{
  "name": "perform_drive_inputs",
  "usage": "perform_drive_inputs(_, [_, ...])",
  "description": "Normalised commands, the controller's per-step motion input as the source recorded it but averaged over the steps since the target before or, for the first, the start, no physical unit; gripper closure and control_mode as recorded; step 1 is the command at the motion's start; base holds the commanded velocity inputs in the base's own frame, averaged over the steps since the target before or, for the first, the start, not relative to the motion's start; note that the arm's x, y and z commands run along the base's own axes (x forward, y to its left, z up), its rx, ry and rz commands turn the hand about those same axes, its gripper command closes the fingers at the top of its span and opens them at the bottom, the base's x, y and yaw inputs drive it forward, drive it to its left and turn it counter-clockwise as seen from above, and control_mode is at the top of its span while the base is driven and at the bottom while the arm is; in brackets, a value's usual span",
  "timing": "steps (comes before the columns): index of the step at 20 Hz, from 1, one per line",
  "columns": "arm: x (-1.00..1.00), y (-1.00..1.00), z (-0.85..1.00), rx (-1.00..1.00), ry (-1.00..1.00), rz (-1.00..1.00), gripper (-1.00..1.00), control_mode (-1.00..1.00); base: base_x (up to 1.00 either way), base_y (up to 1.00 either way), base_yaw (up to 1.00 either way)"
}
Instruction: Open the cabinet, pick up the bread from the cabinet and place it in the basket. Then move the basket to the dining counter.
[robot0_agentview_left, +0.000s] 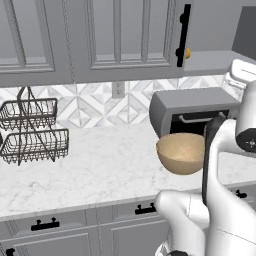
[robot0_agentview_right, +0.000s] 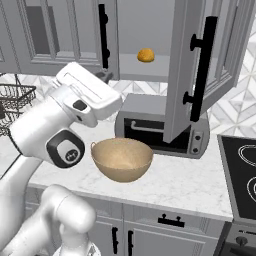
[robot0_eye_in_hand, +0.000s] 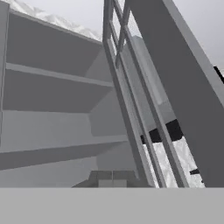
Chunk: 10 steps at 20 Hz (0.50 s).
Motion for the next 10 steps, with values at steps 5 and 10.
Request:
perform_drive_inputs(5, [0.56, -0.93, -0.07, 0.22, 0.02, -0.08, 1.0, -1.0, 0.0, 0.0, 0.0])
perform_drive_inputs(10, [0.64, -0.75, -0.03, 0.27, 0.07, -0.02, 1.0, -1.0, 0.0, 0.0, 0.0])
